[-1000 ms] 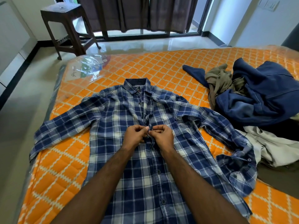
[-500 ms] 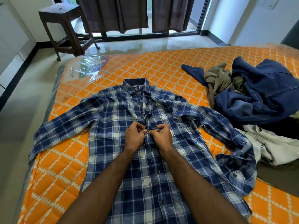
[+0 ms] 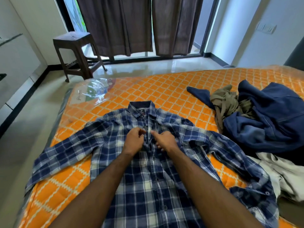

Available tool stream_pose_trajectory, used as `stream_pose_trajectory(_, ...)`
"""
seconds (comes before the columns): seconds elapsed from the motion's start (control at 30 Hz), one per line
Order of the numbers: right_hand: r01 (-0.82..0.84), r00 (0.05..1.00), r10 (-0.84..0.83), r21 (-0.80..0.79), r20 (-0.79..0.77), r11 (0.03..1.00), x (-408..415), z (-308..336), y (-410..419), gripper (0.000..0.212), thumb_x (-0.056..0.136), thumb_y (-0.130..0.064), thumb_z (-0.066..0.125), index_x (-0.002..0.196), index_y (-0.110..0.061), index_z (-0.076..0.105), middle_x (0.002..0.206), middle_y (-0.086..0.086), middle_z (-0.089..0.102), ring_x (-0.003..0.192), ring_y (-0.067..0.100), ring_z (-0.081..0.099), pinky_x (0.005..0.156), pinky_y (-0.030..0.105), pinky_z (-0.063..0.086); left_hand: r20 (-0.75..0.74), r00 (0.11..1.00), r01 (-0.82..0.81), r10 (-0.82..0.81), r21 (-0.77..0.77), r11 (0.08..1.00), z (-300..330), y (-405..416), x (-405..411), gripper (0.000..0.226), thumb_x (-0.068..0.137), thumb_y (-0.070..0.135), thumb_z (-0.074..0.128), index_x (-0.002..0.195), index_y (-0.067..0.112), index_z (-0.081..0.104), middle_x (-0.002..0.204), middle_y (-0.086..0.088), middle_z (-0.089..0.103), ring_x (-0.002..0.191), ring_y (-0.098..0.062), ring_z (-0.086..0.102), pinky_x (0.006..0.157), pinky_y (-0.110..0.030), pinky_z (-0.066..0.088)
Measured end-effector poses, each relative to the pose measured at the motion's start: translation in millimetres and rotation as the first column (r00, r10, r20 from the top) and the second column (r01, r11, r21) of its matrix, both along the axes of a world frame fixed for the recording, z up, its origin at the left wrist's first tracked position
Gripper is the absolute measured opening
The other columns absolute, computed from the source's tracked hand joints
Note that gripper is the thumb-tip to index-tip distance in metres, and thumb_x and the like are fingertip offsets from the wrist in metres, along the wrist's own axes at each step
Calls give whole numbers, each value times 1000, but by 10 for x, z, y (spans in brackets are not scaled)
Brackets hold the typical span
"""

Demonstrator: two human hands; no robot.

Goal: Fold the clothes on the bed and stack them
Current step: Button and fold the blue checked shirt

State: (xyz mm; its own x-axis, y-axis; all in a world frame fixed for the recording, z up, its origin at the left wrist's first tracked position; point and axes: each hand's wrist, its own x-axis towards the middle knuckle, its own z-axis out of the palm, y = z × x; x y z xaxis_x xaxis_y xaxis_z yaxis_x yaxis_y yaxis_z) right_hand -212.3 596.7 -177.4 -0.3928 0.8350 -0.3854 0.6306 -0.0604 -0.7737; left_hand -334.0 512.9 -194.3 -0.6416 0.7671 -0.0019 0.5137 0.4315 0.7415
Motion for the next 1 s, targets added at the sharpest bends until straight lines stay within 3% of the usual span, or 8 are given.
stream_pose_trajectory(0.13,-117,973,104,49,204,992,-132,-170,95,37,78,-38,77,84,-2,73,82,13,74,73,25,71,65,38,62,-8,998,64,-65,-127,990,-153,46,9,8,93,13,68,100,9,70,100,-5,71,90,-15,64,82,-28,52)
stream_pose_trajectory(0.27,164,985,-161,46,-57,985,76,-102,54,13,84,-21,70,79,-9,66,76,8,71,69,21,67,69,44,61,-45,996,65,-71,-113,991,-220,43,28,13,85,16,78,93,10,70,93,-1,69,87,-13,63,82,-28,54)
stream_pose_trajectory(0.37,273,959,-227,331,-169,903,272,19,-100,12,89,-20,67,87,-17,56,79,-2,61,69,14,57,59,33,50,-40,998,35,-39,-115,993,-224,50,50,12,85,14,78,88,10,67,91,-1,68,84,-13,62,80,-28,53)
stream_pose_trajectory(0.5,-19,1000,10,679,17,734,175,-6,-238,18,89,-21,64,85,-22,46,80,-7,53,72,14,53,57,30,42,55,998,-18,22,-80,997,-223,30,68,9,87,14,76,88,12,67,85,4,68,76,-7,63,67,-18,50)
stream_pose_trajectory(0.57,-102,993,42,584,115,805,41,-85,-243,15,89,-21,66,86,-20,52,83,-5,58,74,14,55,58,29,40,159,984,-74,80,-39,996,-196,12,47,8,86,15,77,89,12,70,82,5,69,75,-5,63,63,-15,48)
stream_pose_trajectory(0.67,68,998,-65,234,-21,970,-87,-218,-174,7,87,-18,73,88,-17,66,86,-2,68,77,14,63,64,27,48,336,933,-136,125,7,991,-155,7,-5,7,86,14,77,89,8,73,82,-5,73,74,-16,69,62,-26,56)
stream_pose_trajectory(0.8,195,956,-193,-11,-222,981,-56,-325,-114,11,85,-9,77,87,-18,70,84,0,72,80,17,70,65,25,54,465,878,-143,115,26,989,-112,2,-33,3,87,10,76,87,8,73,83,-9,72,74,-20,67,63,-30,54)
stream_pose_trajectory(1.0,224,898,-256,-130,-358,966,1,-384,-150,17,81,-3,80,85,-16,71,83,4,75,81,21,74,78,39,62,490,864,-131,113,3,991,-150,-5,22,4,89,6,72,92,7,73,85,-12,72,65,-18,66,49,-28,51)
